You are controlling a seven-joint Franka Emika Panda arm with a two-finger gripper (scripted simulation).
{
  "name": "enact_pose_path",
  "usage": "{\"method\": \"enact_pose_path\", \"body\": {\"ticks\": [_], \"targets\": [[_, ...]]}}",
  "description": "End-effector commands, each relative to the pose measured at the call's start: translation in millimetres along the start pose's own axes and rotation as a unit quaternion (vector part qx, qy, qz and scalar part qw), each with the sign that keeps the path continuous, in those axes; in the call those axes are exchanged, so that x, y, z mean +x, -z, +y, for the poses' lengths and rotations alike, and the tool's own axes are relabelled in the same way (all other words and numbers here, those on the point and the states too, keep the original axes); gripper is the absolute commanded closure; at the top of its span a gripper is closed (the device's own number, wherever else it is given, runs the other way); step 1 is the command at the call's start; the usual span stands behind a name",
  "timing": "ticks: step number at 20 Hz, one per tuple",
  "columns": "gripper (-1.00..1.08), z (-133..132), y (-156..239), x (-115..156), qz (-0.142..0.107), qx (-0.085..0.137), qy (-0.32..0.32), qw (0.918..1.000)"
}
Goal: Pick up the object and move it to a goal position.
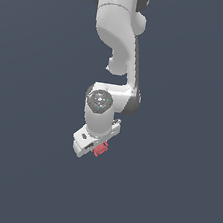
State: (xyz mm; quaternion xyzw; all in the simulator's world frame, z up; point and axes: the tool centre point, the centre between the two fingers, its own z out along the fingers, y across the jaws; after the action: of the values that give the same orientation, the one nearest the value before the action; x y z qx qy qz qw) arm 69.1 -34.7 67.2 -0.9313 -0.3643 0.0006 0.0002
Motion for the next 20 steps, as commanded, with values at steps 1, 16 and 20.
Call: {"method": "enact_pose_path", "body": {"ticks": [1, 16, 20], "targets": [[1.08, -6.1, 13.3, -1.6, 0.000, 0.000, 0.000, 1.0000], [1.08, -66.6, 141.4, -20.6, 0.000, -0.001, 0.000, 1.0000], [1.08, -85.6, 182.5, -26.3, 0.000, -0.001, 0.000, 1.0000]]}}
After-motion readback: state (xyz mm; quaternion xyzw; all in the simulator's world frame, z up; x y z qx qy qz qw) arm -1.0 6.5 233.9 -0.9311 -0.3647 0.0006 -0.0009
